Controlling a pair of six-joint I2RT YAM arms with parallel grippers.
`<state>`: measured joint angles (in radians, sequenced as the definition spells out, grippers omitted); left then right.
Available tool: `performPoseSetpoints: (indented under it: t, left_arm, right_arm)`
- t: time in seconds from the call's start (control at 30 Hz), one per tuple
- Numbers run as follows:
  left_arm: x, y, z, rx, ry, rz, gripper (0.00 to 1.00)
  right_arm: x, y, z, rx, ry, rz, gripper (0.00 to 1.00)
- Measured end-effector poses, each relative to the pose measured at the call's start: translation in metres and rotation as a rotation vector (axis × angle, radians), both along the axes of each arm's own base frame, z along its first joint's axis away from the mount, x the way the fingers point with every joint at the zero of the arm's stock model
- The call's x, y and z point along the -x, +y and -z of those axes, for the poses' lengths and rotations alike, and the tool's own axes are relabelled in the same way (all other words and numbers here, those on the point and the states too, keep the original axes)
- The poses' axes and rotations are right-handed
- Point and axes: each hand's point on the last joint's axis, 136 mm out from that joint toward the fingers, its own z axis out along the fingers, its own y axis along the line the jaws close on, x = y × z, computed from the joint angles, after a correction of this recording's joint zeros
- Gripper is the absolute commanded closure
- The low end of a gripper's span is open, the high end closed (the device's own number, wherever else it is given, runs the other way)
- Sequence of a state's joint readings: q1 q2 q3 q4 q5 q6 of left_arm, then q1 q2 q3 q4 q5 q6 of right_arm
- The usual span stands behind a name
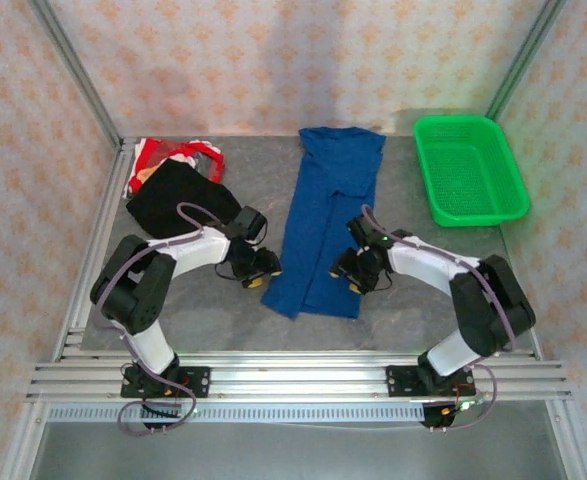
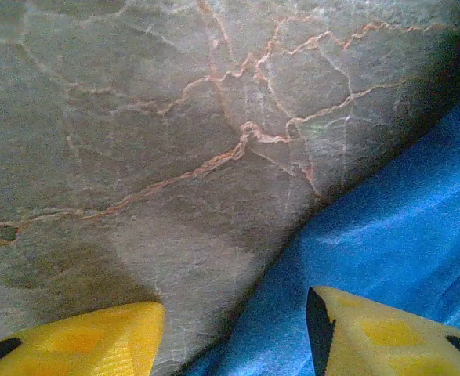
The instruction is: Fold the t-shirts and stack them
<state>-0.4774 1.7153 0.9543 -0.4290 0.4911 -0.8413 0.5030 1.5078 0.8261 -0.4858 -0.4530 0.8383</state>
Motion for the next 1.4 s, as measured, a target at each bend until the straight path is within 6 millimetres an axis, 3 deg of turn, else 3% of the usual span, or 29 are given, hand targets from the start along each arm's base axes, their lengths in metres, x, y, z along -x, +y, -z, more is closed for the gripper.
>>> performPoseSetpoints:
  t: [0.23, 0.4, 0.5, 0.73, 0.83, 1.13, 1.27, 1.4]
  left_arm:
    - [0.007, -0.006, 0.0, -0.01, -0.135, -0.028, 0.46]
    - [0.01, -0.008, -0.001, -0.035, -0.221, -0.076, 0.46]
    - [0.021, -0.021, -0.002, -0.008, -0.236, -0.065, 0.47]
    - [0.043, -0.05, -0.004, 0.034, -0.228, -0.03, 0.52]
    - [0.049, -0.053, -0.001, 0.041, -0.219, -0.028, 0.58]
    - [0.053, -0.044, 0.009, 0.013, -0.191, -0.076, 0.97]
    - [0.054, -0.045, 0.006, 0.008, -0.199, -0.074, 1.0]
    - [0.078, -0.055, 0.002, 0.02, -0.172, -0.003, 1.0]
  right_arm:
    - [0.018, -0.017, -0.028, -0.026, -0.088, 0.024, 0.42]
    - [0.053, -0.032, -0.007, -0.027, -0.041, 0.026, 0.42]
    - [0.07, -0.039, 0.001, -0.033, -0.025, 0.024, 0.42]
    - [0.074, -0.032, 0.012, -0.094, -0.027, 0.024, 0.45]
    - [0.069, -0.026, 0.014, -0.115, -0.029, 0.017, 0.54]
    - [0.079, -0.036, 0.03, -0.061, 0.063, 0.041, 0.95]
    - [0.077, -0.036, 0.023, -0.059, 0.046, 0.043, 1.0]
    - [0.078, -0.028, 0.008, -0.1, -0.009, 0.017, 1.0]
